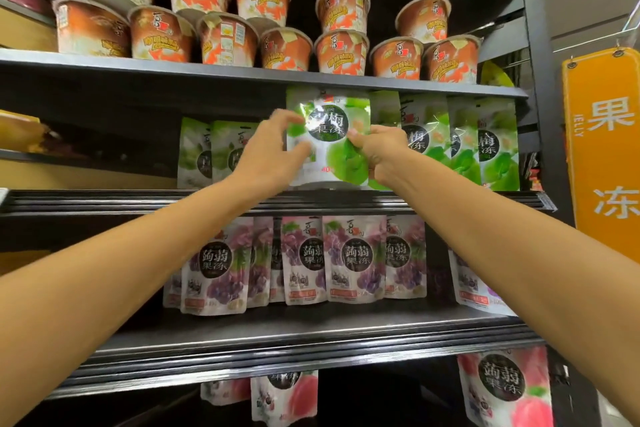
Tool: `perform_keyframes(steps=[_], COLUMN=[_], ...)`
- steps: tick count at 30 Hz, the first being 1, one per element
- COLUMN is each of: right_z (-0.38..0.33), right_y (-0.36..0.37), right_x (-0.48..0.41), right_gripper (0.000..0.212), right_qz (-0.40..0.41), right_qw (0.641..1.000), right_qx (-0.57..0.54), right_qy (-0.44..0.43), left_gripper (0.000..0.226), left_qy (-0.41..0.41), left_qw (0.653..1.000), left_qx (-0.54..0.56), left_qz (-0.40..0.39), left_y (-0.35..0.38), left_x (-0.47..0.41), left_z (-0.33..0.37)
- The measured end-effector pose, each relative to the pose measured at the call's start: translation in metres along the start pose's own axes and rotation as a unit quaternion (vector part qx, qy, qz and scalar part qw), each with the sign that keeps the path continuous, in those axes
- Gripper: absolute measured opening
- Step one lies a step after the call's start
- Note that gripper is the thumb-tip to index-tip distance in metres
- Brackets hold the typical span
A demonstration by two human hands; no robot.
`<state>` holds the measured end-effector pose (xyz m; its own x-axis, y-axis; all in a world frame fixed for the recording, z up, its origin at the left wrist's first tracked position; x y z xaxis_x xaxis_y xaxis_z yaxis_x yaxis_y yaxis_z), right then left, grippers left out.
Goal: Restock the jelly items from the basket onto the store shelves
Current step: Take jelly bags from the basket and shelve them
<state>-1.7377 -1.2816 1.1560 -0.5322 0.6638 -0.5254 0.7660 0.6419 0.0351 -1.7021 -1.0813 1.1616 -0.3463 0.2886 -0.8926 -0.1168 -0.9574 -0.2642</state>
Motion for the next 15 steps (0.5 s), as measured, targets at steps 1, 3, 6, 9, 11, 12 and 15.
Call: perform_keyframes(steps=[1,3,6,9,11,12,15], right_z=[0.001,0.006,0.013,0.016,0.016,0.014,0.008], right_y=[0.003,0.007,0.005,0.003,-0.005,-0.01,-0.023], right_x=[-0.001,-0.001,0.0,0.003,0.005,0.008,0.023], right_gripper=[0.027,0.023,0.023,0.035,0.032,0.022,0.021], right_qz=[0.005,0.013,0.028,0.009,0.012,0.026,0.072], right_qw=[1.0,1.0,0.999,0.999,0.994,0.987,0.959], right_qx=[-0.007,-0.009,0.019,0.051,0.104,0.146,0.243], right_qy=[-0.002,0.001,-0.005,-0.011,-0.033,-0.057,-0.125], left_gripper=[0.037,0.035,0.042,0.05,0.052,0.052,0.051], left_qy=[0.026,0.056,0.059,0.061,0.062,0.059,0.048], left_qw=[0.997,0.983,0.969,0.955,0.949,0.947,0.939], left_qx=[-0.068,-0.168,-0.228,-0.276,-0.293,-0.3,-0.327], left_qz=[-0.023,-0.052,-0.078,-0.088,-0.094,-0.094,-0.093], left_y=[0.007,0.021,0.036,0.042,0.045,0.046,0.048], left_x=[0.004,0.012,0.024,0.03,0.03,0.03,0.027], left_z=[0.003,0.004,-0.005,-0.016,-0.02,-0.022,-0.028])
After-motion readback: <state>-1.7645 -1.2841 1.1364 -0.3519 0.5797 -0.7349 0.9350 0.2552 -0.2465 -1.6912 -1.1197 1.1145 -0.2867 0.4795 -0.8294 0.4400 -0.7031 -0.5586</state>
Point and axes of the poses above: each hand's wrist, its own x-axis away from the middle knuckle, its own y-axis out of the palm, z = x × y, the point moved 10 cm from there along -x, towards the middle knuckle, and after that the axes turned 12 degrees about x, right-handed, at the moved point
